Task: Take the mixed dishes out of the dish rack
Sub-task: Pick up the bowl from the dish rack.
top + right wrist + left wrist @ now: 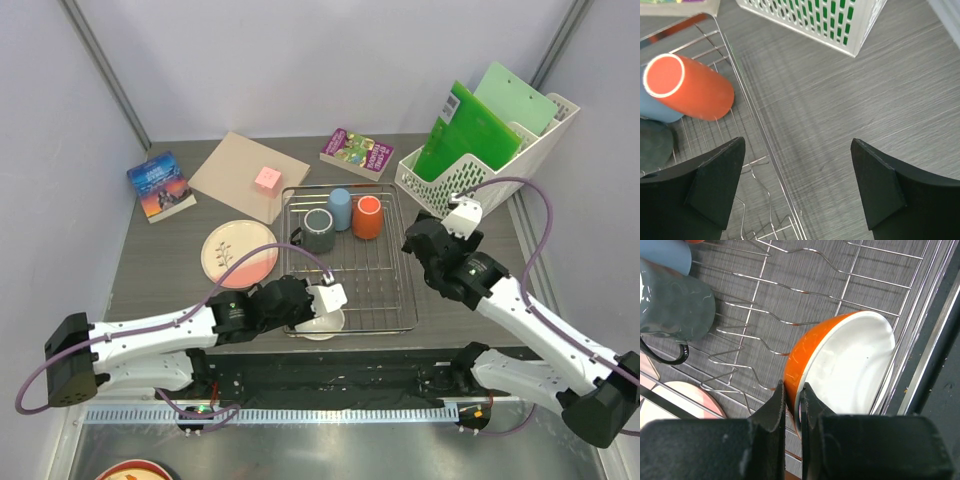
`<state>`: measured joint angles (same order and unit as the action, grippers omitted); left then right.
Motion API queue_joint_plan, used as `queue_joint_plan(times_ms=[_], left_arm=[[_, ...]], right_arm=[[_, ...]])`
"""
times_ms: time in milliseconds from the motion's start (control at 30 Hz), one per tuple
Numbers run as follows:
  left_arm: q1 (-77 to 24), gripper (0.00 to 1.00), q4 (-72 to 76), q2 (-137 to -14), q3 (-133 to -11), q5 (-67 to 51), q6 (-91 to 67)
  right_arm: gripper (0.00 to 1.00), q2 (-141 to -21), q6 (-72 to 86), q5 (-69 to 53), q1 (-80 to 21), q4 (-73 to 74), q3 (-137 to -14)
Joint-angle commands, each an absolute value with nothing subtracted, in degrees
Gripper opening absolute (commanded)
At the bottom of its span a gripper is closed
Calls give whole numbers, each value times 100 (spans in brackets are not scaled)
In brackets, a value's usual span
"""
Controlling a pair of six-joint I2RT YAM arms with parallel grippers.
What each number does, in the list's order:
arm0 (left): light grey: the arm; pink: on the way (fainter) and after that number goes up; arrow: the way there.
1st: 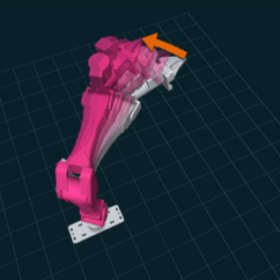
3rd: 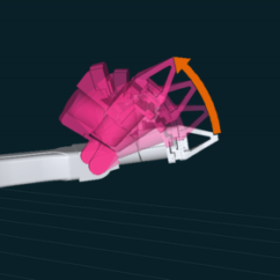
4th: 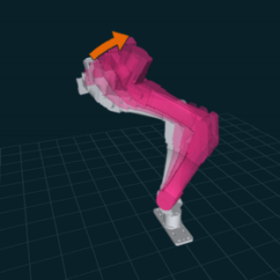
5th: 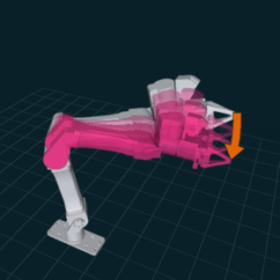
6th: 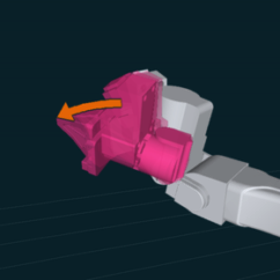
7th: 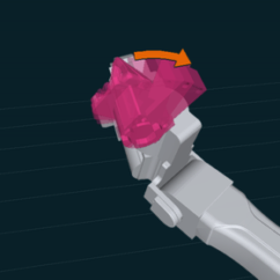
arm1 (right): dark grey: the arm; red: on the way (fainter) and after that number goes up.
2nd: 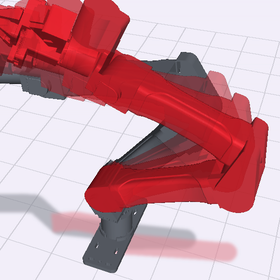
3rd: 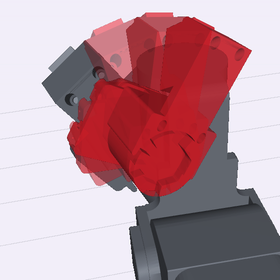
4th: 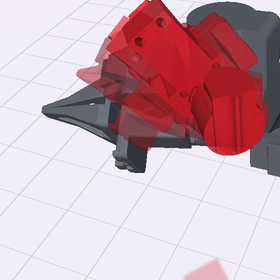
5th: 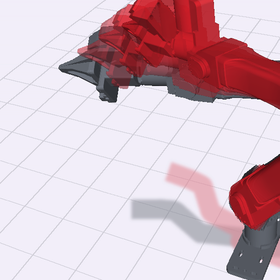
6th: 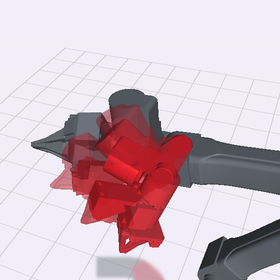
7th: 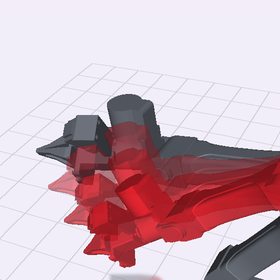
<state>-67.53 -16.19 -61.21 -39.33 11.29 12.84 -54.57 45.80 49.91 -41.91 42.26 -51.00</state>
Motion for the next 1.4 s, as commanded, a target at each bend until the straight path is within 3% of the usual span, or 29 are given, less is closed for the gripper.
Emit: queue_joint_plan(times_ms=[0,100,400,467,567,633,767,1367], left_arm=[[-6776,0,-1028,-5810,-4043,941,1063],[-6785,0,-1028,-5766,-4043,914,1064],[-6803,0,-1011,-5835,-4008,923,1072],[-6812,0,-1011,-5880,-4017,897,1063],[-6829,0,-967,-5941,-3999,870,1046],[-6820,0,-897,-5985,-3964,905,1037],[-6829,0,-686,-6126,-3876,984,1046],[-7418,0,852,-5880,-3287,3181,1705]], right_arm=[[81,-5782,3947,3710,-3815,3333,-4870],[65,-5976,3850,3411,-3814,2937,-4685],[61,-6415,3709,3305,-3797,2444,-4421],[55,-6600,3709,3252,-3779,2347,-4360],[36,-6785,3735,3077,-3744,2101,-4193],[29,-7013,3753,3024,-3744,2013,-4166],[1,-7154,3797,3015,-3744,1855,-4096],[1,-7260,3981,2927,-3753,1767,-4061]])
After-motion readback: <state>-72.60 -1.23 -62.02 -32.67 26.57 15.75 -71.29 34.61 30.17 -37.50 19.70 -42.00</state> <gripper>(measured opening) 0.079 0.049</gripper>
